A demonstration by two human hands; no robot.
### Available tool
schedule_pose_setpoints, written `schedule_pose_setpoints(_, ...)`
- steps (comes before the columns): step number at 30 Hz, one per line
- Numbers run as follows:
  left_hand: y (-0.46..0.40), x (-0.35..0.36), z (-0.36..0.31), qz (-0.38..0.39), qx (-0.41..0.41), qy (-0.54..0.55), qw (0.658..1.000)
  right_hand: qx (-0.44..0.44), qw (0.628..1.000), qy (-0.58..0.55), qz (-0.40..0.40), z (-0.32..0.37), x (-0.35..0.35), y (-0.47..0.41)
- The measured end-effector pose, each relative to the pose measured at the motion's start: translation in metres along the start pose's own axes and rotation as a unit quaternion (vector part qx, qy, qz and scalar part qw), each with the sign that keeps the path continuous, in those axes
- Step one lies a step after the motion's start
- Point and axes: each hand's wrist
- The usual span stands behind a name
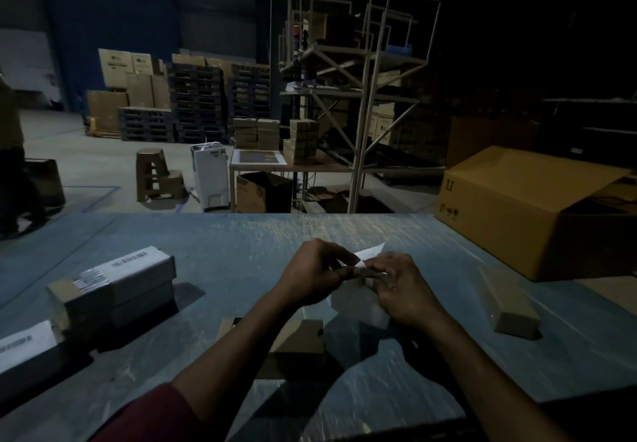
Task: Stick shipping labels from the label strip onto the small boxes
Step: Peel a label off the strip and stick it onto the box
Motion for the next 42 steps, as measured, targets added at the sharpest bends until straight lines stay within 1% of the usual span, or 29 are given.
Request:
schedule_pose_setpoints(2, 0.005, 0.007, 0.001, -0.017, 0.032, -0.047, 0.998, -0.009, 1.0, -0.003, -0.012, 0.004, 0.0, 0.001)
schedule_pose_setpoints(4, 0.012, 0.015, 0.0, -0.035, 0.053, -0.071, 0.995, -0.01, 1.0, -0.017, -0.025, 0.003, 0.003, 0.001)
schedule_pose_setpoints(7, 0.018, 0.022, -0.001, -0.068, 0.057, -0.055, 0.995, 0.034, 0.998, -0.048, -0.02, 0.005, 0.001, 0.001)
schedule_pose_setpoints(9, 0.019, 0.023, 0.0, -0.073, 0.049, -0.028, 0.996, 0.046, 0.997, -0.064, -0.012, 0.001, 0.001, 0.003)
schedule_pose_setpoints(14, 0.016, 0.017, 0.008, -0.047, 0.006, 0.048, 0.998, 0.039, 0.998, -0.053, 0.007, -0.003, -0.001, 0.006)
schedule_pose_setpoints(18, 0.013, 0.018, 0.013, -0.046, -0.025, 0.084, 0.995, 0.03, 0.999, -0.044, -0.005, -0.005, 0.001, 0.005)
schedule_pose_setpoints(22, 0.013, 0.016, 0.017, -0.014, -0.062, 0.142, 0.988, 0.028, 0.999, -0.034, 0.0, -0.006, 0.0, 0.007)
schedule_pose_setpoints(25, 0.013, 0.015, 0.018, -0.017, -0.084, 0.158, 0.984, 0.018, 1.0, -0.011, -0.005, -0.006, 0.001, 0.009)
schedule_pose_setpoints(30, 0.014, 0.013, 0.019, 0.031, -0.115, 0.22, 0.968, 0.05, 0.998, 0.002, 0.036, -0.013, -0.004, 0.013)
schedule_pose_setpoints(33, 0.016, 0.014, 0.022, 0.045, -0.141, 0.244, 0.958, 0.051, 0.997, -0.006, 0.049, -0.02, -0.005, 0.015)
schedule_pose_setpoints(35, 0.015, 0.013, 0.024, 0.043, -0.161, 0.268, 0.949, 0.057, 0.997, -0.018, 0.054, -0.023, -0.004, 0.015)
schedule_pose_setpoints(38, 0.013, 0.013, 0.026, 0.029, -0.19, 0.292, 0.937, 0.047, 0.998, -0.012, 0.041, -0.026, -0.005, 0.014)
schedule_pose_setpoints(42, 0.008, 0.01, 0.026, -0.042, -0.209, 0.325, 0.921, 0.026, 0.999, -0.034, 0.022, -0.041, -0.006, 0.012)
Point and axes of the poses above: each hand's wrist, its own y-axis away from the middle knuckle, its own x-axis out of the palm, z = x × y, and after that the axes turned 13 degrees about y, right-handed
